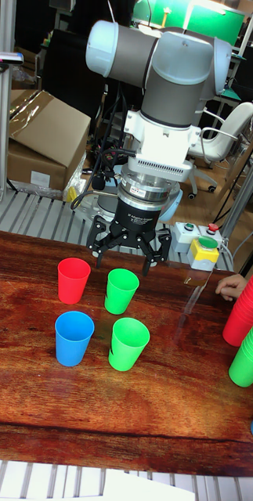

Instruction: Pick up the cup

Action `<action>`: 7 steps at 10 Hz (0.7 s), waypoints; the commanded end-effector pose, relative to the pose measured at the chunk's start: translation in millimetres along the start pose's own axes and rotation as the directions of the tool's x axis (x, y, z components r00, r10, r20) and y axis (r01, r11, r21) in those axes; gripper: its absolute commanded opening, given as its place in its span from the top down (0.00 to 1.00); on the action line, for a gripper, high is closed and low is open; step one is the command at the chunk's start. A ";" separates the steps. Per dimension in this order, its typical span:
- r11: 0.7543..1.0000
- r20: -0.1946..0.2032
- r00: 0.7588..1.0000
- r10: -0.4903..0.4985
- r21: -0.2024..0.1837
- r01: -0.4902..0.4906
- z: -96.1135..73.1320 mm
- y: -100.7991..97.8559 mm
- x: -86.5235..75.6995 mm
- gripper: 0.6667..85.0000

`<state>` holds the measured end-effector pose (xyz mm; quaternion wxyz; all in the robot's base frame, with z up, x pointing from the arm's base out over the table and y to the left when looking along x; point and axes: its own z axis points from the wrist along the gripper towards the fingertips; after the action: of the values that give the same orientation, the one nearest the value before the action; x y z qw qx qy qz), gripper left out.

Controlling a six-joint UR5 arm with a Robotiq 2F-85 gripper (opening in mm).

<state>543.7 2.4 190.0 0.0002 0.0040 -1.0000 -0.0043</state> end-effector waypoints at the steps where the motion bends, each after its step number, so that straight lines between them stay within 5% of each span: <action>1: 1.000 0.000 1.000 0.000 0.000 0.000 0.0 2.2 0.1 0.99; 2: 0.999 -0.236 0.971 0.030 -0.028 -0.038 -5.7 13.5 61.7 0.99; 7: 0.999 -0.231 0.972 0.038 -0.019 -0.043 -5.0 14.0 60.6 0.99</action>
<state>492.7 10.7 192.1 0.0982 -0.0123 -0.9951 -0.0091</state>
